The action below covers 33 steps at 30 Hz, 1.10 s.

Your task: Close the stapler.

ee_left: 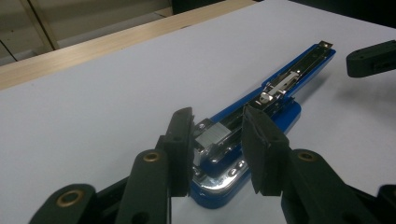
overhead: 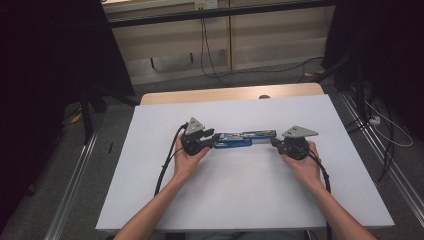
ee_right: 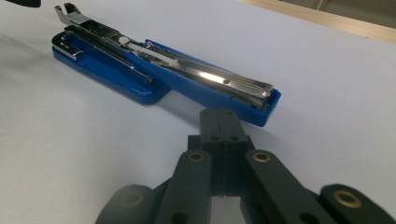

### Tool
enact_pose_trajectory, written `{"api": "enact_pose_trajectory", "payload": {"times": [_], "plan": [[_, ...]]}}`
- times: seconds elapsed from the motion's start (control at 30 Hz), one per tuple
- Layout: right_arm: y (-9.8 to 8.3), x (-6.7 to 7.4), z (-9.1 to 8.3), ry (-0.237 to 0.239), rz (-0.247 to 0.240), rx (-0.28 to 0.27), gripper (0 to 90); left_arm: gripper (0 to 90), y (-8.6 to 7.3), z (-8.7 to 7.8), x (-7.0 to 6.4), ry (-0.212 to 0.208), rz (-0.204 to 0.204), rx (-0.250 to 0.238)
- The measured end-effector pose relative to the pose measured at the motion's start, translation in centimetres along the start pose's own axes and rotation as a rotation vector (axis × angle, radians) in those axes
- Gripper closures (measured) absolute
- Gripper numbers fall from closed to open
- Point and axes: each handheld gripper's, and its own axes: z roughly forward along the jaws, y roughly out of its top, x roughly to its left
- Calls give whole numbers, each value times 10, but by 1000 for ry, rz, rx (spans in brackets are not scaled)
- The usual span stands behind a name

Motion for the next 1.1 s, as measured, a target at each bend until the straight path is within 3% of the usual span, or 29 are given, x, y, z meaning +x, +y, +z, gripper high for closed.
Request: {"api": "enact_pose_trajectory", "payload": {"times": [0.2, 0.3, 0.47, 0.6, 0.73, 1.0, 1.1], "plan": [[-1, -3, 0, -12, 6, 1, 900, 799, -2, 3, 0, -28, -7, 23], [-1, -4, 0, -12, 8, 4, 900, 840, -3, 4, 0, -45, -41, 29], [-1, -4, 1, -9, 4, 10, 900, 897, -5, 7, -2, -62, -19, 55], [-1, -4, 1, -8, 5, 15, 900, 900, -4, 10, -4, -78, 12, 87], [-1, -4, 1, -6, 7, 17, 900, 900, -4, 13, -4, -83, -1, 102], [-2, -5, 2, -13, 7, 16, 900, 900, -8, 17, 0, -58, 13, 115], [-2, -5, 2, -13, 11, 18, 900, 900, -11, 19, 2, -77, -12, 117]]}}
